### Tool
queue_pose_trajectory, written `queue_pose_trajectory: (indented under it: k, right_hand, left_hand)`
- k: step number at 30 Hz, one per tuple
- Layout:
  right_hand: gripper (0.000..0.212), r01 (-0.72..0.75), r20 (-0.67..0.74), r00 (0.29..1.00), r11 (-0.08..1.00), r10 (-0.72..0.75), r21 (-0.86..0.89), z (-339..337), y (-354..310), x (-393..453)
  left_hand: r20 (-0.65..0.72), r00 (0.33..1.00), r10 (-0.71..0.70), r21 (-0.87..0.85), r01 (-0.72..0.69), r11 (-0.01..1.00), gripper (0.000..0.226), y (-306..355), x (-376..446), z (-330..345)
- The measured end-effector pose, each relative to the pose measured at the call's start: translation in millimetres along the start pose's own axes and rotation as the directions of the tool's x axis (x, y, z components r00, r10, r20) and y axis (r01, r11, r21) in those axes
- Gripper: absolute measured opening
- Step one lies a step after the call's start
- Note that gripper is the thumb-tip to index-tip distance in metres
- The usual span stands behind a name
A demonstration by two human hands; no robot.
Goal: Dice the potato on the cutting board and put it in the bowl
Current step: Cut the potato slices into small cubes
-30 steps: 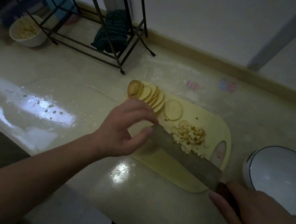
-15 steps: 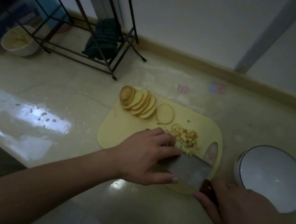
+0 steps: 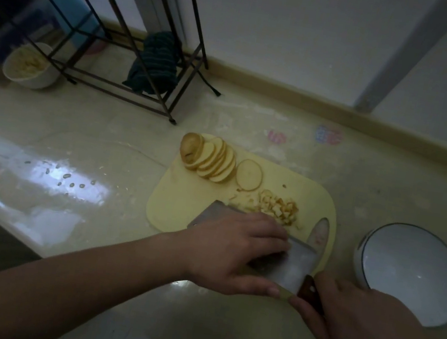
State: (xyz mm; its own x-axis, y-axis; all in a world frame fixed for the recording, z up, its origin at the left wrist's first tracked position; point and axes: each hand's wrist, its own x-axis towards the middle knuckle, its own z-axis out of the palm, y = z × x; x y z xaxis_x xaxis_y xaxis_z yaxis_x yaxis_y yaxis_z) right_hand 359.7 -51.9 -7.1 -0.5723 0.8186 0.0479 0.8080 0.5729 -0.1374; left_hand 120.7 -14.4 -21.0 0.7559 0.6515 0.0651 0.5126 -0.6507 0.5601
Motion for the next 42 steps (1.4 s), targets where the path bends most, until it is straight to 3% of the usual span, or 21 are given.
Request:
queue_pose_trajectory:
  k: [5,7,10,13,22,31,34,37,42]
  right_hand:
    - [0.072,-0.002,-0.030,1.000,1.000,0.002,-0.011,2.0,-3.9,0.8]
    - [0.073,-0.010,-0.034,0.999,1.000,0.010,-0.009,1.5,-4.2,0.2]
    - [0.072,-0.010,-0.023,1.000,1.000,0.010,-0.002,-1.2,-1.6,-1.5]
    - [0.072,-0.026,-0.004,1.000,1.000,0.026,0.006,-0.9,-0.7,-1.7]
    - [0.064,-0.023,0.083,0.996,1.000,0.022,0.008,-1.2,0.2,0.2]
    - [0.073,0.102,0.085,0.991,0.995,-0.100,-0.023,-0.6,17.3,16.6]
    - [0.082,0.188,0.193,0.970,0.963,-0.150,-0.196,-18.2,20.5,35.1]
    - [0.080,0.237,0.383,0.910,0.956,-0.157,-0.172,-31.2,16.3,38.5]
    - [0.088,0.172,0.217,0.966,0.975,-0.139,-0.144,-19.7,22.4,29.1]
  left_hand:
    - [0.091,0.990,-0.110,0.085,0.102,0.991,0.082,-4.9,-1.7,2.2]
    - [0.002,0.994,-0.105,0.070,0.104,0.992,0.076,-9.4,-7.8,-1.3]
    - [-0.258,0.952,-0.166,0.083,0.193,0.978,0.065,-25.4,-24.2,-13.3]
    - [-0.344,0.924,-0.166,0.119,0.219,0.968,0.060,-42.7,-38.5,-21.2]
    - [-0.244,0.941,-0.236,0.095,0.265,0.960,0.065,-48.7,-43.5,-9.1]
    - [-0.258,0.955,-0.145,0.143,0.186,0.972,0.057,-43.1,-35.2,-15.9]
    - [-0.234,0.962,-0.141,0.177,0.185,0.967,0.053,-39.9,-29.9,-20.3]
    - [-0.226,0.956,-0.189,0.198,0.234,0.952,0.049,-45.2,-32.6,-27.9]
    - [-0.229,0.924,-0.306,0.235,0.358,0.904,0.045,-67.7,-50.3,-42.8]
